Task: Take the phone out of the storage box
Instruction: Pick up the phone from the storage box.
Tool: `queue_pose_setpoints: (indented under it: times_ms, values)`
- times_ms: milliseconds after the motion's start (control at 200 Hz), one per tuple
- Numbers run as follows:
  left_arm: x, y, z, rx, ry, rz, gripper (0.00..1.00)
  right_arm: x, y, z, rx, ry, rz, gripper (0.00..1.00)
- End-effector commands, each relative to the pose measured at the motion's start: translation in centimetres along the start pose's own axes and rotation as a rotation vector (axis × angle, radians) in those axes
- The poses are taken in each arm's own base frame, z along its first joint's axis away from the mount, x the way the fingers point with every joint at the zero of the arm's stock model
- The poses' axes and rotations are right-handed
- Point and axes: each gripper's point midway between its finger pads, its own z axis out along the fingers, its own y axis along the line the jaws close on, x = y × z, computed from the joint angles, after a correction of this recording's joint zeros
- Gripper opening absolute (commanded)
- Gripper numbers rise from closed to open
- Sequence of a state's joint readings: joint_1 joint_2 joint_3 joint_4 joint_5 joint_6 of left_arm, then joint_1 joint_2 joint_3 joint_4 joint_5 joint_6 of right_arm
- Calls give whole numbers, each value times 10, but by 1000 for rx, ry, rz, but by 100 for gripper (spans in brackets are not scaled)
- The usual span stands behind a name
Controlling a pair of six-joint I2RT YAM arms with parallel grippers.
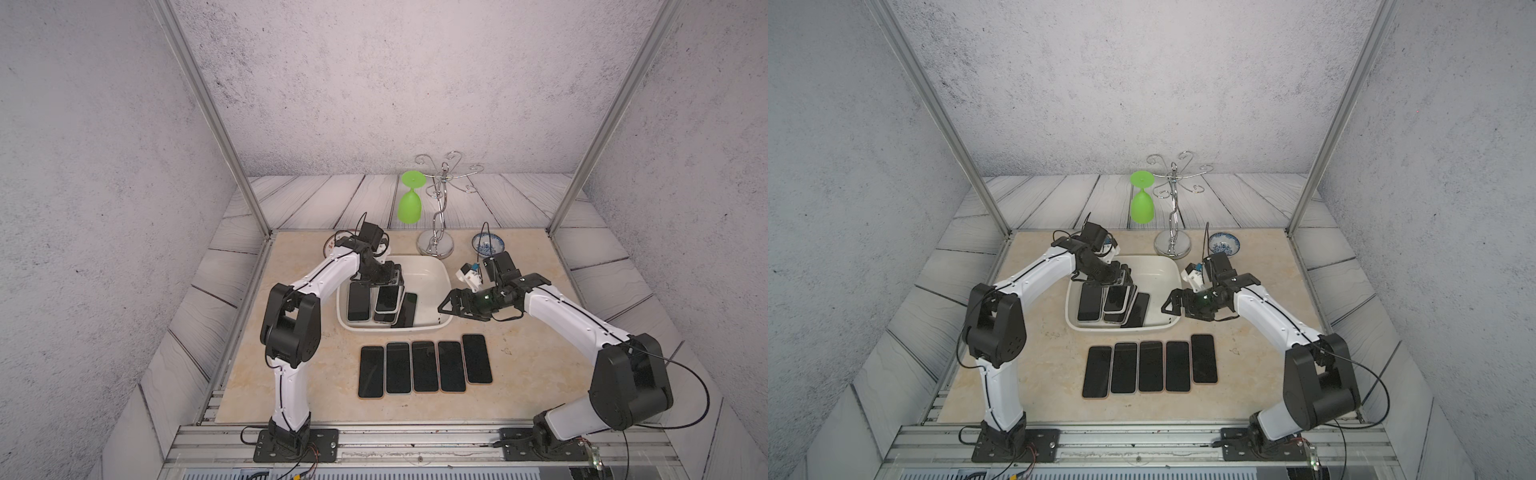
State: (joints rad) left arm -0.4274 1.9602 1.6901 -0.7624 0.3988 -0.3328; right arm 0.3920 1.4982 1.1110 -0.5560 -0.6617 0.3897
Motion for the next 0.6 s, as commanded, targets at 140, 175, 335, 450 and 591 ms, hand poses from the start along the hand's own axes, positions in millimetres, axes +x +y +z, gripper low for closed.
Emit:
queue_pose_setpoints:
  times_ms: [140,175,335,450,591]
  values:
    - [-15,-29,-43,84,-74,-5,31,-64,48,29,-76,-142,-163,99]
    - [-15,-30,-44,86,-75,-8,31,-69,53,34,-88,-148,-169,99]
    - [-14,-35,-50,103,-92,-18,29,-75,64,63,-91,-117,-189,99]
    - [-12,-40,-55,119,-100,-20,28,-78,57,82,-92,-102,-157,98]
    - [-6,-43,-52,131,-89,-22,27,-88,63,91,-130,-118,-145,92]
